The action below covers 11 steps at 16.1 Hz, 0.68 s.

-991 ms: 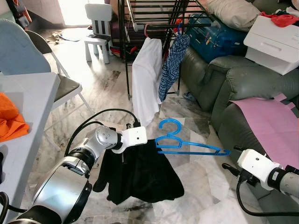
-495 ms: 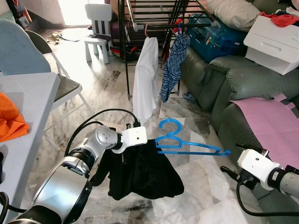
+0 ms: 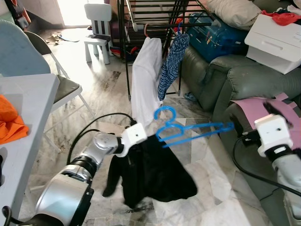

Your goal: Hang hanger

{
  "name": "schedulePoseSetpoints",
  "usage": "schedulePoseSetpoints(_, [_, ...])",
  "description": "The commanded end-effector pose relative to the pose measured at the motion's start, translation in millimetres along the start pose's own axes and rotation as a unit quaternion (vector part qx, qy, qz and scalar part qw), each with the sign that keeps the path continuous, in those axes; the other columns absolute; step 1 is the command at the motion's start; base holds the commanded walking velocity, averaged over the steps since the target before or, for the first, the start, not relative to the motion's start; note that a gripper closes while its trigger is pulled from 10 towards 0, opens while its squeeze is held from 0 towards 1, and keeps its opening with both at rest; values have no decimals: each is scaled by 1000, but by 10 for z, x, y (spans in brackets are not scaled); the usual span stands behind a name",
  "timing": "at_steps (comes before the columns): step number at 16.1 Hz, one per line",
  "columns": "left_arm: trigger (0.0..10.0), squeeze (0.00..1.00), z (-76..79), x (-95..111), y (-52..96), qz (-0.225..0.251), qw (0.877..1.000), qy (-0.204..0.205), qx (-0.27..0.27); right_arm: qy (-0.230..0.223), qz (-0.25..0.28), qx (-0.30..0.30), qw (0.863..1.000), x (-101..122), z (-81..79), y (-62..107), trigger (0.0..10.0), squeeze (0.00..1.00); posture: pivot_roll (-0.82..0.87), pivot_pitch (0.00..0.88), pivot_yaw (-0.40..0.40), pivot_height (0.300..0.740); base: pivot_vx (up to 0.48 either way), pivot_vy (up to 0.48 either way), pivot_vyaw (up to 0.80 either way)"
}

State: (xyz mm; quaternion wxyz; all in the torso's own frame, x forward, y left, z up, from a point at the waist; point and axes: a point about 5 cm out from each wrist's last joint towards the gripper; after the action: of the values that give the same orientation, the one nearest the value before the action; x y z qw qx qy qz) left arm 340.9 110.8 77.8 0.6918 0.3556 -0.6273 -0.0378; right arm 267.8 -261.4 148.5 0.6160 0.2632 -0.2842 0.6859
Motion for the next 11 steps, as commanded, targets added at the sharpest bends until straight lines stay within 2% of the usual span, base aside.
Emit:
schedulePoseSetpoints(1, [0,0,-28,99,2,19,1000,-6,5,-12,-4,1,1000,-5,-18,4,10000,0,-6,0,-17,740,0,0,0])
schedulePoseSetpoints(2, [0,0,-43,114,8,23,1000,-5,12,-39,0,-4,999,2,-48,15,10000,1000,-4,0,-18,740,0,0,0])
schedulePoseSetpoints(3, [0,0,-78,136,18,26,999,-4,32,-27,5,-6,1000,10,-53,18,10000,1000,-4,0,-18,740,0,0,0])
schedulePoseSetpoints(5, [0,0,-161,216,45,50,996,12,76,-64,-23,-17,998,-59,-85,66,10000,1000,-3,0,-19,740,0,0,0])
schedulePoseSetpoints(6, [0,0,-170,287,45,73,994,26,70,-82,-35,10,996,-112,-161,114,10000,984,-6,0,-17,740,0,0,0])
schedulePoseSetpoints(7, [0,0,-168,378,35,99,993,34,62,-115,-38,35,992,-135,-242,158,10000,910,-6,0,-17,740,0,0,0])
schedulePoseSetpoints(8, [0,0,-163,534,21,141,988,43,49,-159,-35,64,985,-140,-367,225,10000,0,0,0,-14,740,0,0,0])
schedulePoseSetpoints(10, [0,0,-118,668,-14,189,980,66,22,-187,-45,88,977,-165,-532,250,10000,0,0,0,-10,740,0,0,0])
schedulePoseSetpoints(11, [0,0,-62,730,-44,209,975,73,-11,-199,-53,100,973,-187,-613,237,10000,0,0,0,-10,740,0,0,0])
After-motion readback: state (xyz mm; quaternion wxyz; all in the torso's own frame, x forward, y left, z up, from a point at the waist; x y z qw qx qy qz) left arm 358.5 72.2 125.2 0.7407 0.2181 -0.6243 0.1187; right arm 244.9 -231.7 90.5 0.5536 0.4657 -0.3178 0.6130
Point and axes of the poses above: a point about 5 cm out from each wrist's last joint towards the gripper, its own y axis pointing back from the gripper into the wrist, its own x axis along the axis of the wrist's last joint, z = x × y, and after that the axes turned 12 degrees about y, right-handed
